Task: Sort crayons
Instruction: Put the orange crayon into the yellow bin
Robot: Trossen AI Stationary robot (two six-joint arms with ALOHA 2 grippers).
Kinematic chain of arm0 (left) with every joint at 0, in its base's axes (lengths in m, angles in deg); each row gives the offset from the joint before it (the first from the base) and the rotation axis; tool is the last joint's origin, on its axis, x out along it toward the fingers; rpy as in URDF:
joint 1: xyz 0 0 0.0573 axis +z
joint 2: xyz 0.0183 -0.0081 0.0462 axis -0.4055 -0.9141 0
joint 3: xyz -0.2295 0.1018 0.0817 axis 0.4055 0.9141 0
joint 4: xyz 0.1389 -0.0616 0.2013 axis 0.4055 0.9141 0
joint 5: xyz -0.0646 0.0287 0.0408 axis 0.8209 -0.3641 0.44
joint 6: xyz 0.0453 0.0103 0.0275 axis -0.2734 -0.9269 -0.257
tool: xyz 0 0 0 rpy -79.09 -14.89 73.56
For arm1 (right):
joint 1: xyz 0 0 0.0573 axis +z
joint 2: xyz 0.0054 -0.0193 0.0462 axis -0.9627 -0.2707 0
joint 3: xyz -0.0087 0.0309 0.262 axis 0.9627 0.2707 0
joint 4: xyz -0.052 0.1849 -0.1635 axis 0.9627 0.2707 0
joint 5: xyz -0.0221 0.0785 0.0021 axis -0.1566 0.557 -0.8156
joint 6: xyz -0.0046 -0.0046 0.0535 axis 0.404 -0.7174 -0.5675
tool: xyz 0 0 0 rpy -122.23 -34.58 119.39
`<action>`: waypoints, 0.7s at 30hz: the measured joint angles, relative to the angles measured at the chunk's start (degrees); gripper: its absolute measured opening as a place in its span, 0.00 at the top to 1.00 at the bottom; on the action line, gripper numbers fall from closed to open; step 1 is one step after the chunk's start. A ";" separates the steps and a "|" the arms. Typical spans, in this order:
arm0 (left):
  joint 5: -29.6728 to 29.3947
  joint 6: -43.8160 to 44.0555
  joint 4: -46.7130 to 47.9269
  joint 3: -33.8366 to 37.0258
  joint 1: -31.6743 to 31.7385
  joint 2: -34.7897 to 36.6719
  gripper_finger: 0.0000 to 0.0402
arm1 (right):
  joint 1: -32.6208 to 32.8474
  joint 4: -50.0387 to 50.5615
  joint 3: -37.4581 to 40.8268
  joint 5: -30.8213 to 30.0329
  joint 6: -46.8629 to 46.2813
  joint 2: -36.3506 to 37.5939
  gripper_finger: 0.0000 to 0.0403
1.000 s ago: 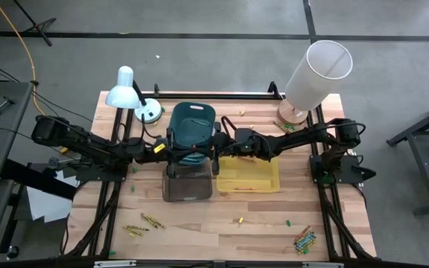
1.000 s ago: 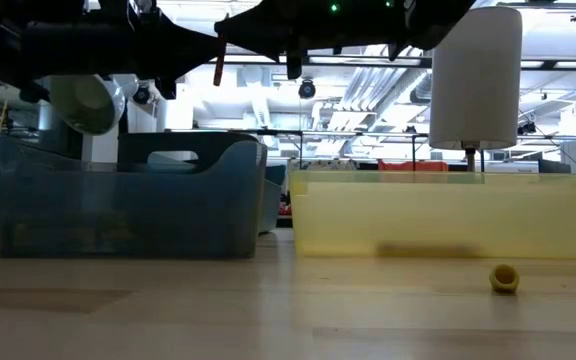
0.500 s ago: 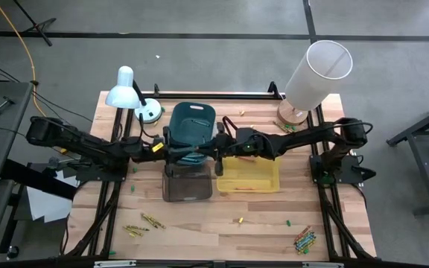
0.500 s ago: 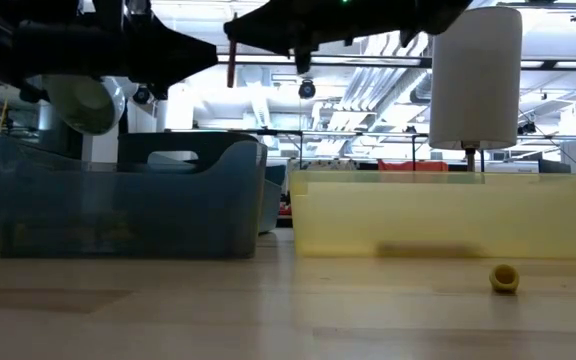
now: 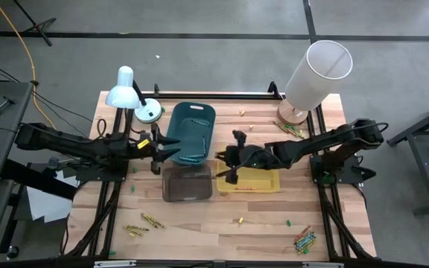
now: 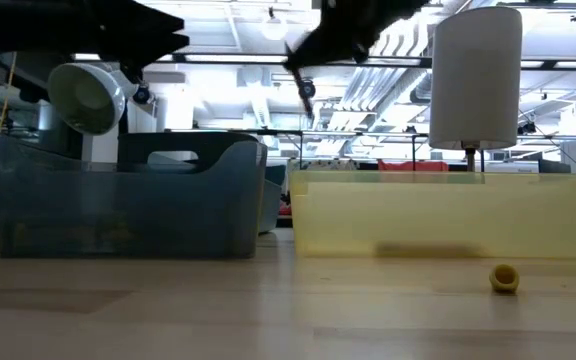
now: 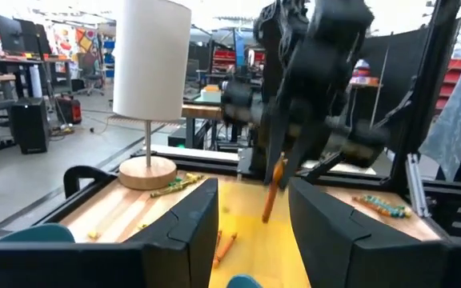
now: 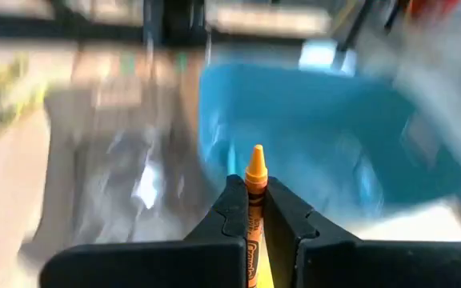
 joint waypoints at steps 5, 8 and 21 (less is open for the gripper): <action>0.05 0.04 0.13 0.00 -0.66 1.10 0.66 | 0.01 18.46 0.00 2.53 -14.67 -1.86 0.99; 0.04 0.01 0.06 0.00 -0.75 1.07 0.65 | 0.00 23.63 0.00 3.01 -19.47 -3.98 0.99; -0.10 -1.14 0.28 0.00 -0.70 1.07 0.65 | -0.16 27.93 0.00 7.10 -20.18 -9.55 0.99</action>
